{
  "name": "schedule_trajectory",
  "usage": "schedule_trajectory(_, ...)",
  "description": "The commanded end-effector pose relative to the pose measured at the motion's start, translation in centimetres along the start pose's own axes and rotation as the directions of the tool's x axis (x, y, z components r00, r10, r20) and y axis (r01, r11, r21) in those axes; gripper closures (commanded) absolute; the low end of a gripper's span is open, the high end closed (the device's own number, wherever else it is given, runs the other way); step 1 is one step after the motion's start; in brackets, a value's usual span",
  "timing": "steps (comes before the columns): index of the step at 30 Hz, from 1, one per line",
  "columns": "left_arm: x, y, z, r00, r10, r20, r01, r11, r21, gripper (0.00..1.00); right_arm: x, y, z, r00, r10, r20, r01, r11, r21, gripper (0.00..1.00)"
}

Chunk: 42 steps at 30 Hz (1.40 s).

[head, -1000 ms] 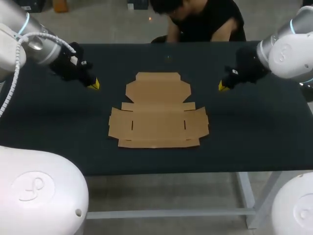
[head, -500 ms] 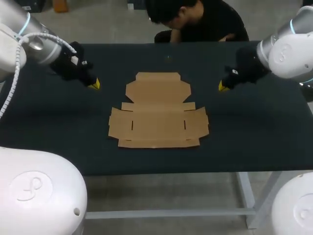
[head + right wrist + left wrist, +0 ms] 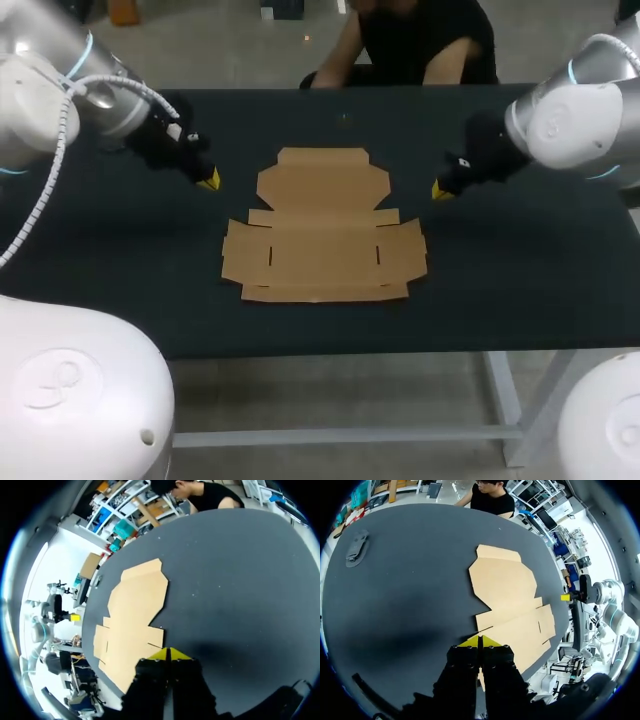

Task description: Assemble the packaging by folding the flat box into shape, placing the metal phone stand inside, and closing the box properly

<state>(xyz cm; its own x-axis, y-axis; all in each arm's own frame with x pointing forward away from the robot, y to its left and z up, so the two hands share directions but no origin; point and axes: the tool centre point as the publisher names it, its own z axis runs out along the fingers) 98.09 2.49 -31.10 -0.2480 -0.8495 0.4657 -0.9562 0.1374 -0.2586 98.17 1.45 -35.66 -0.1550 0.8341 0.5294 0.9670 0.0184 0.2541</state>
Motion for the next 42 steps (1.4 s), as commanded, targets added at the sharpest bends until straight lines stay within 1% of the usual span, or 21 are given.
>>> schedule_trajectory(1, -1.0, 0.2, 1.3, 1.0, 0.002, -0.019, -0.001, 1.0, 0.013, 1.0, -0.6, 1.2, 1.8, 0.999, -0.016, -0.039, 0.017, 0.999, 0.029, 1.0)
schedule_trajectory(6, -1.6, 0.4, 2.0, 0.999, -0.005, -0.047, 0.005, 1.0, 0.018, 1.0, -0.8, 1.8, 3.1, 0.995, -0.046, -0.087, 0.051, 0.997, 0.055, 1.0)
schedule_trajectory(9, -1.8, 0.6, 2.3, 0.999, -0.002, -0.054, 0.003, 1.0, 0.022, 1.0, -1.0, 2.0, 3.8, 0.993, -0.061, -0.105, 0.068, 0.995, 0.066, 1.0)
schedule_trajectory(11, -1.8, 0.6, 2.5, 0.998, 0.005, -0.063, -0.004, 1.0, 0.021, 1.0, -1.0, 2.0, 4.2, 0.992, -0.07, -0.104, 0.078, 0.994, 0.072, 1.0)
schedule_trajectory(14, -1.8, 0.6, 2.8, 0.997, 0.015, -0.069, -0.014, 1.0, 0.016, 1.0, -1.0, 1.9, 4.7, 0.989, -0.105, -0.107, 0.112, 0.992, 0.061, 1.0)
schedule_trajectory(19, -1.7, 0.5, 3.5, 0.995, 0.032, -0.09, -0.032, 0.999, -0.003, 1.0, -1.2, 1.8, 5.5, 0.984, -0.122, -0.132, 0.129, 0.991, 0.046, 1.0)
schedule_trajectory(23, -1.6, 0.4, 4.1, 0.994, 0.044, -0.105, -0.046, 0.999, -0.019, 1.0, -1.3, 1.6, 6.1, 0.98, -0.122, -0.155, 0.129, 0.991, 0.03, 1.0)
schedule_trajectory(24, -1.6, 0.4, 4.3, 0.995, 0.033, -0.099, -0.036, 0.999, -0.029, 1.0, -1.4, 1.5, 6.2, 0.98, -0.114, -0.162, 0.117, 0.993, 0.011, 1.0)
schedule_trajectory(25, -1.6, 0.3, 4.5, 0.995, 0.015, -0.095, -0.018, 0.999, -0.034, 1.0, -1.7, 1.5, 6.1, 0.981, -0.081, -0.174, 0.082, 0.997, -0.002, 1.0)
schedule_trajectory(26, -1.7, 0.1, 4.5, 0.998, -0.015, -0.062, 0.011, 0.998, -0.055, 1.0, -1.7, 1.5, 6.1, 0.981, -0.081, -0.174, 0.082, 0.997, -0.002, 1.0)
schedule_trajectory(35, -1.7, 0.1, 4.5, 0.998, -0.015, -0.062, 0.011, 0.998, -0.055, 1.0, -1.7, 1.5, 6.1, 0.981, -0.081, -0.174, 0.082, 0.997, -0.002, 1.0)
schedule_trajectory(36, -1.8, 0.1, 4.9, 0.998, -0.016, -0.062, 0.013, 0.999, -0.053, 1.0, -1.7, 1.5, 6.1, 0.981, -0.081, -0.174, 0.082, 0.997, -0.002, 1.0)
schedule_trajectory(40, -2.2, 0.2, 5.9, 0.994, 0.005, -0.109, -0.009, 0.999, -0.042, 1.0, -1.6, 1.6, 6.9, 0.979, -0.079, -0.19, 0.083, 0.996, 0.013, 1.0)
schedule_trajectory(42, -2.3, 0.2, 6.1, 0.993, 0.006, -0.115, -0.01, 0.999, -0.039, 1.0, -1.7, 1.7, 7.1, 0.977, -0.079, -0.198, 0.084, 0.996, 0.016, 1.0)
